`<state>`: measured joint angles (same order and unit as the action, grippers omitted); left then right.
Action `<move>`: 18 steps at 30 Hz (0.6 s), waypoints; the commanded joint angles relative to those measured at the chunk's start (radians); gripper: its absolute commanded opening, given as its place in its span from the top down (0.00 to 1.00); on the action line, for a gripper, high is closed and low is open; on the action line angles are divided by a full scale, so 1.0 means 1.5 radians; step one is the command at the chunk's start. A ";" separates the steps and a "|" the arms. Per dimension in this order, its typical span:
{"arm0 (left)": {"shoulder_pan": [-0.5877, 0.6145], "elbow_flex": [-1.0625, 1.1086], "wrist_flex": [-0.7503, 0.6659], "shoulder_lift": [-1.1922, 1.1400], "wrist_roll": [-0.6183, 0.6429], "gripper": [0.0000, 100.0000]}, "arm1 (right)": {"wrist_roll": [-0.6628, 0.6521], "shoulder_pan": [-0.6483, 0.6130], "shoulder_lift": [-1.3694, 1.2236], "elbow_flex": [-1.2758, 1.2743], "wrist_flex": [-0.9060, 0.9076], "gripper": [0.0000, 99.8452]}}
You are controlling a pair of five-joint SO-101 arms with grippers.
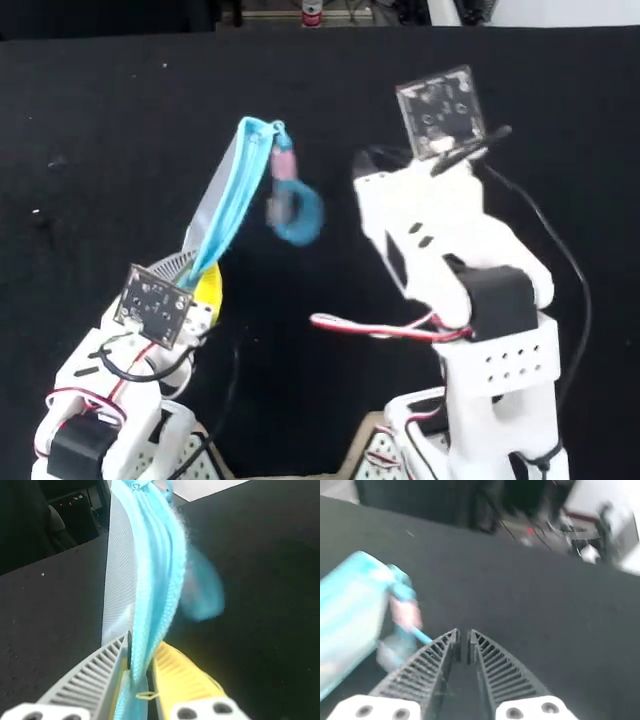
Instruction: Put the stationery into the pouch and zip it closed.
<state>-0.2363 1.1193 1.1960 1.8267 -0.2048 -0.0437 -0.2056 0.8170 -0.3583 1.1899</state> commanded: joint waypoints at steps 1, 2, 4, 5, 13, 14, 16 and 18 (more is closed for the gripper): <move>0.070 -0.046 -0.069 -0.004 -0.004 0.97 | -0.002 0.080 0.053 -0.092 0.001 0.99; 0.097 -0.039 -0.091 -0.004 -0.005 0.97 | -0.002 0.091 0.066 -0.114 0.001 0.99; 0.145 -0.024 -0.134 -0.004 -0.010 0.97 | -0.004 0.101 0.098 -0.159 0.000 0.99; 0.160 -0.021 -0.150 -0.005 -0.024 0.97 | -0.016 0.101 0.111 -0.182 0.000 0.99; 0.253 -0.019 -0.250 -0.005 -0.090 0.97 | -0.045 0.103 0.174 -0.403 -0.132 0.99; 0.264 -0.018 -0.264 -0.006 -0.092 0.97 | -0.044 0.103 0.176 -0.425 -0.144 0.99; 0.275 -0.018 -0.288 -0.007 -0.092 0.97 | -0.044 0.102 0.182 -0.463 -0.164 0.99; 0.275 -0.018 -0.315 -0.025 -0.092 0.97 | -0.044 0.102 0.185 -0.496 -0.179 0.99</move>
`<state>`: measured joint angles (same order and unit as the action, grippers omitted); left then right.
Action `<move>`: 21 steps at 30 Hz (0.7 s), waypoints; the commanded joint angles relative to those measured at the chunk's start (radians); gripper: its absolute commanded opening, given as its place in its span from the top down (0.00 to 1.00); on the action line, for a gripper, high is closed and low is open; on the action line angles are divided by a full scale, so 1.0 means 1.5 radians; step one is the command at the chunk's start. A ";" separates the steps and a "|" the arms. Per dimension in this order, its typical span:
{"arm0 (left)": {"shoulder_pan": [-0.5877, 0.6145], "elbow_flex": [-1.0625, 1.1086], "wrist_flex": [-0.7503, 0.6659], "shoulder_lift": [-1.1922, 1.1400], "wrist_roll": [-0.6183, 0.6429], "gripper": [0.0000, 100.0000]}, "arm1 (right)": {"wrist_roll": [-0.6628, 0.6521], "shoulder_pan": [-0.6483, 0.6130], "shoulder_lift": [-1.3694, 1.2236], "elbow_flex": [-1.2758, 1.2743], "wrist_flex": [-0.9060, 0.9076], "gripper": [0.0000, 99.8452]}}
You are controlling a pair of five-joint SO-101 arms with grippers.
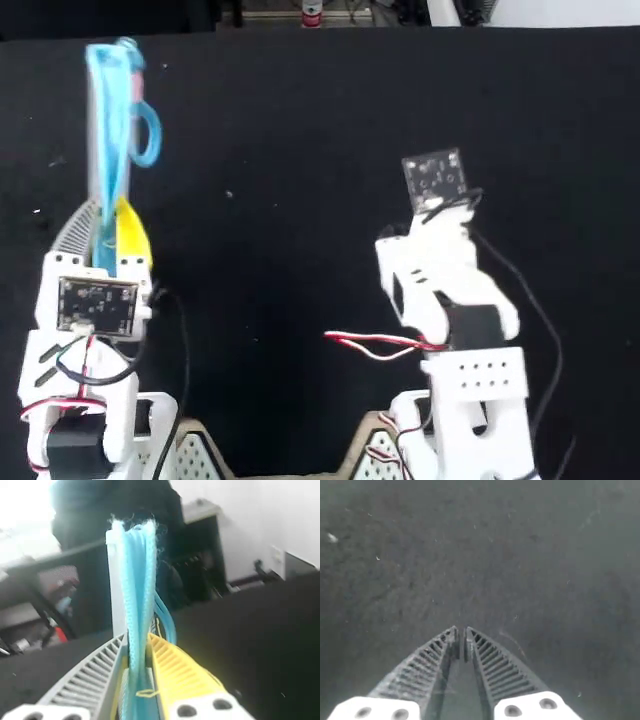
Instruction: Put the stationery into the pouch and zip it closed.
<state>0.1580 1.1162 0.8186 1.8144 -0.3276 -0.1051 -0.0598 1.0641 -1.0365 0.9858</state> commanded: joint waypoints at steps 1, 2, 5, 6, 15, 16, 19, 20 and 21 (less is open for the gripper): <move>0.012 -0.016 -0.080 -0.036 -0.010 0.97 | -0.003 0.005 0.022 -0.056 -0.049 0.99; 0.012 -0.016 -0.097 -0.060 -0.010 0.97 | -0.003 0.005 0.025 -0.068 -0.053 0.99; 0.009 -0.016 -0.144 -0.166 -0.008 0.97 | -0.003 0.005 0.033 -0.099 -0.062 0.99; -0.001 -0.016 -0.160 -0.208 -0.007 0.97 | -0.003 0.007 0.037 -0.107 -0.063 0.99; -0.129 -0.121 -0.231 -0.560 -0.006 0.97 | -0.003 0.009 0.137 -0.185 -0.062 0.99; -0.144 -0.140 -0.231 -0.593 -0.005 0.97 | -0.003 0.009 0.152 -0.193 -0.062 0.99; -0.191 -0.178 -0.231 -0.696 0.013 0.96 | -0.004 0.009 0.195 -0.214 -0.062 0.99; -0.205 -0.189 -0.232 -0.729 0.031 0.94 | -0.005 0.009 0.208 -0.221 -0.061 0.99; -0.217 -0.199 -0.233 -0.761 0.050 0.91 | -0.006 0.009 0.221 -0.229 -0.061 0.99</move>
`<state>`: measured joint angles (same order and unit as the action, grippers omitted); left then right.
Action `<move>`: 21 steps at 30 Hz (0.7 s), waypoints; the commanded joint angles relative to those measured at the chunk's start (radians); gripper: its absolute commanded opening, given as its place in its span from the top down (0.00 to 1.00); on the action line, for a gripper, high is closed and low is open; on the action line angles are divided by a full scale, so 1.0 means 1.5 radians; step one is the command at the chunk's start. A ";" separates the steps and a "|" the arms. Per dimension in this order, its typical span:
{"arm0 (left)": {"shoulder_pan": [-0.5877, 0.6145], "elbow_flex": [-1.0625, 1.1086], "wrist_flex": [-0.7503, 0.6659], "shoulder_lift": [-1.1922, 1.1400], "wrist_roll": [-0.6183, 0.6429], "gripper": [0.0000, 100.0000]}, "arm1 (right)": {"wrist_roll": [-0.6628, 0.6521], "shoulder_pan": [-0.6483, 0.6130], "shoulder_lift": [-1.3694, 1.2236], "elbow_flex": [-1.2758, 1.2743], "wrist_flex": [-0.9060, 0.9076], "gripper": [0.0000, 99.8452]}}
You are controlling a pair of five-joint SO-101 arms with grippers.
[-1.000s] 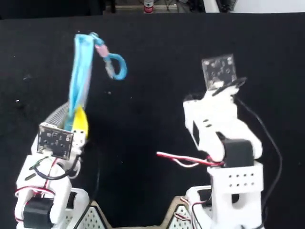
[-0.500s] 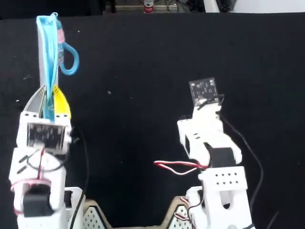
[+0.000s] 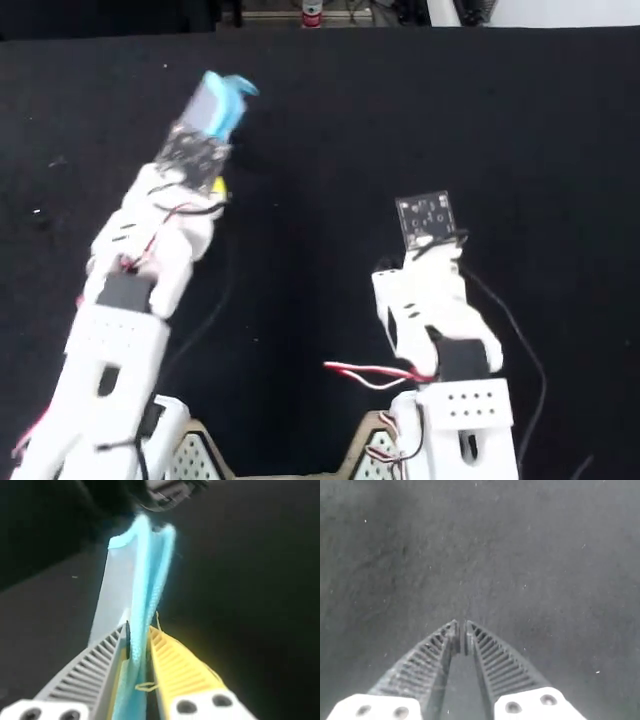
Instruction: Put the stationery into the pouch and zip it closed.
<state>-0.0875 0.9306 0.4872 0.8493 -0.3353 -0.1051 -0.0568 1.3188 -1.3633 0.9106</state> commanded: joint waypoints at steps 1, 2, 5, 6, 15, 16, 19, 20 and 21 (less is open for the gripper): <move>-0.063 -0.085 -0.012 -0.147 0.078 0.88 | -0.007 0.007 0.064 -0.017 -0.011 0.99; -0.070 -0.096 -0.013 -0.175 0.102 0.85 | -0.007 0.007 0.076 -0.023 -0.011 0.99; -0.076 -0.131 -0.011 -0.237 0.188 0.80 | -0.007 0.007 0.109 -0.040 -0.011 0.99; -0.076 -0.143 -0.011 -0.252 0.210 0.81 | -0.007 0.005 0.118 -0.048 -0.011 0.99; -0.150 -0.234 0.173 -0.205 0.242 0.80 | -0.007 0.003 0.172 -0.070 -0.007 0.99; -0.161 -0.249 0.208 -0.195 0.247 0.79 | -0.007 0.003 0.174 -0.070 -0.007 0.99; -0.162 -0.280 0.272 -0.175 0.268 0.74 | -0.007 0.003 0.174 -0.071 -0.007 0.99; -0.153 -0.286 0.281 -0.171 0.267 0.74 | -0.007 0.003 0.174 -0.071 -0.007 0.99; -0.141 -0.290 0.286 -0.167 0.262 0.74 | -0.007 0.003 0.174 -0.071 -0.007 0.99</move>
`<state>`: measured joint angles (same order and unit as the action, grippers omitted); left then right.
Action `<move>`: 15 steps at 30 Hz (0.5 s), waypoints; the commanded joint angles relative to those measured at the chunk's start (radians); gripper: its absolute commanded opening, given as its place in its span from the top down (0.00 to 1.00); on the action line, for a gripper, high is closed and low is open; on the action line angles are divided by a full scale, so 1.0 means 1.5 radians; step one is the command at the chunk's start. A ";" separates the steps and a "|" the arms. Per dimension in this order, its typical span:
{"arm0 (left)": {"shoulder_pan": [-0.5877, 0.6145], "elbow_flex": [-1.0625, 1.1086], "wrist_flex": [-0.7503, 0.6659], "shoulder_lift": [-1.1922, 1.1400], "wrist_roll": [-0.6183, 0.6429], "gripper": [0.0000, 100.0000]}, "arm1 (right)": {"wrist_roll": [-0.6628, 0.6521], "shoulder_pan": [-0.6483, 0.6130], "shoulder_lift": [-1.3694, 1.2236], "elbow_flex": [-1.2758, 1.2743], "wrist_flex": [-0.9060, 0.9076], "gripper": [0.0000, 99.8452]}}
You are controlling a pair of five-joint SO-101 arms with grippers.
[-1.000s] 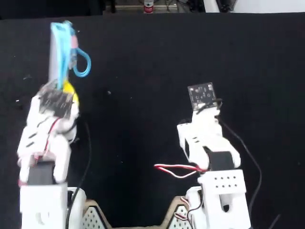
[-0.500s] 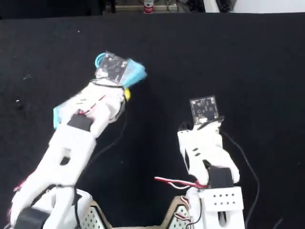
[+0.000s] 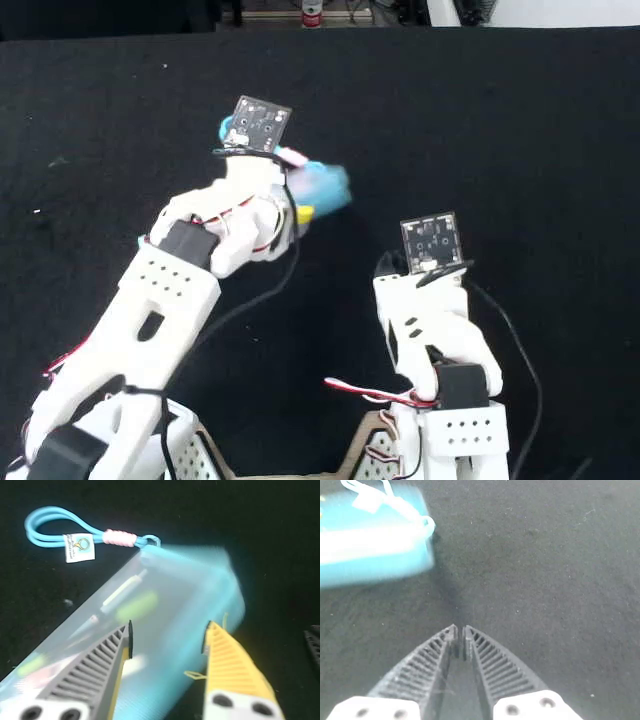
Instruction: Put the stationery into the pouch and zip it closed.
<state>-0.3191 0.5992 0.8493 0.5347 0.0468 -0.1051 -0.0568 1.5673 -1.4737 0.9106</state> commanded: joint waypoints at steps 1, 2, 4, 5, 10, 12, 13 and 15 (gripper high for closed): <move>0.022 -0.069 0.044 0.043 0.002 0.74 | -0.007 0.003 0.009 0.003 -0.007 0.99; 0.029 -0.073 0.045 0.043 -0.001 0.74 | -0.007 0.003 0.009 0.003 -0.007 0.99; 0.040 -0.077 0.047 0.043 -0.012 0.74 | -0.007 0.003 0.009 0.003 -0.007 0.99; 0.048 -0.076 0.047 0.043 -0.019 0.74 | -0.007 0.003 0.009 0.003 -0.007 0.99; 0.084 -0.032 0.056 0.043 -0.038 0.86 | -0.008 0.003 0.010 0.003 -0.009 0.99; 0.093 -0.007 0.056 0.043 -0.038 0.98 | -0.008 0.003 0.010 0.003 -0.012 0.99; 0.097 0.009 0.058 0.043 -0.034 0.97 | -0.006 0.003 0.010 0.003 -0.012 0.99; 0.110 0.044 0.057 0.049 -0.024 0.94 | -0.003 0.002 0.010 0.003 -0.012 0.99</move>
<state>-0.1872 0.6145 0.9306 0.5669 0.0008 -0.1051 -0.0583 1.5704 -1.4737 0.9106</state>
